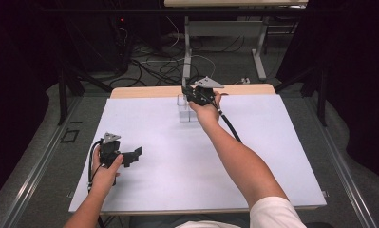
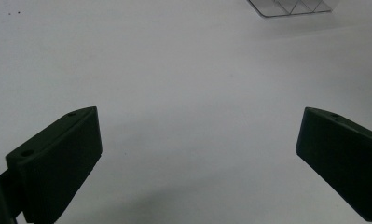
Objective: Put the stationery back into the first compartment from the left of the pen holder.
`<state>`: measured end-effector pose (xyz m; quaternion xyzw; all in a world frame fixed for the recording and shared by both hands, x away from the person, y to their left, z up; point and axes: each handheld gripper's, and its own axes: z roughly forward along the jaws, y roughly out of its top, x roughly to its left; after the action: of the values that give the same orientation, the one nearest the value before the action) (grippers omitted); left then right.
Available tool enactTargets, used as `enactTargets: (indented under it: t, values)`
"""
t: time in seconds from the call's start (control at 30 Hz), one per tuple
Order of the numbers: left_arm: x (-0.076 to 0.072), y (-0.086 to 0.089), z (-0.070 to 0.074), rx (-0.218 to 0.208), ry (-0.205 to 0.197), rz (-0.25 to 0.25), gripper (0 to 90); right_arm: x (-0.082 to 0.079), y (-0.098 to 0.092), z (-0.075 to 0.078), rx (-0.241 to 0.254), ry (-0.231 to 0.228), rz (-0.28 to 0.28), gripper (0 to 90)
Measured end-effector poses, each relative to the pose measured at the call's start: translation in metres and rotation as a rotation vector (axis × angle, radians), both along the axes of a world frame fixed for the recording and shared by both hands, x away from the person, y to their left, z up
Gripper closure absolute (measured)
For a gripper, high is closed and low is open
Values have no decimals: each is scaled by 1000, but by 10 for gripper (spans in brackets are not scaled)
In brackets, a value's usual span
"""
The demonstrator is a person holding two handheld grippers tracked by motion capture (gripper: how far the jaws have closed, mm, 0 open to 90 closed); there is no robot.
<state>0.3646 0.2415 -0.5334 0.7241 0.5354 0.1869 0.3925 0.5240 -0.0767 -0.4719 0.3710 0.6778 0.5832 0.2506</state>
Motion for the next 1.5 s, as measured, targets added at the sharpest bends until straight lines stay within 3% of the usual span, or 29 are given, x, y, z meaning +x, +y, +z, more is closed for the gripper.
enactTargets:
  t: [0.2,0.43,0.67,0.9,0.97,1.1,1.17,1.33,1.5]
  values:
    - [0,2,0,4,0,2,1,0,2,-3,-5,8,13,780]
    - [-1,1,0,6,2,0,1,-3,-1,3,0,-4,11,677]
    - [0,0,-1,16,2,-8,1,-10,-11,3,6,30,23,560]
    - [1,0,-2,22,6,-5,1,-17,-26,4,-23,27,-8,422]
    - [1,0,-2,20,2,-1,1,-19,-36,4,-26,49,-16,370]
    - [1,-1,-2,25,4,-4,1,-24,-47,2,-70,57,-23,311]
    - [1,-1,-2,27,5,-3,1,-27,-53,2,-87,76,-26,289]
    - [1,-2,-2,28,4,-4,1,-33,-63,2,-135,68,-48,267]
    - [1,-3,-2,27,8,-6,1,-42,-77,1,-132,88,-70,218]
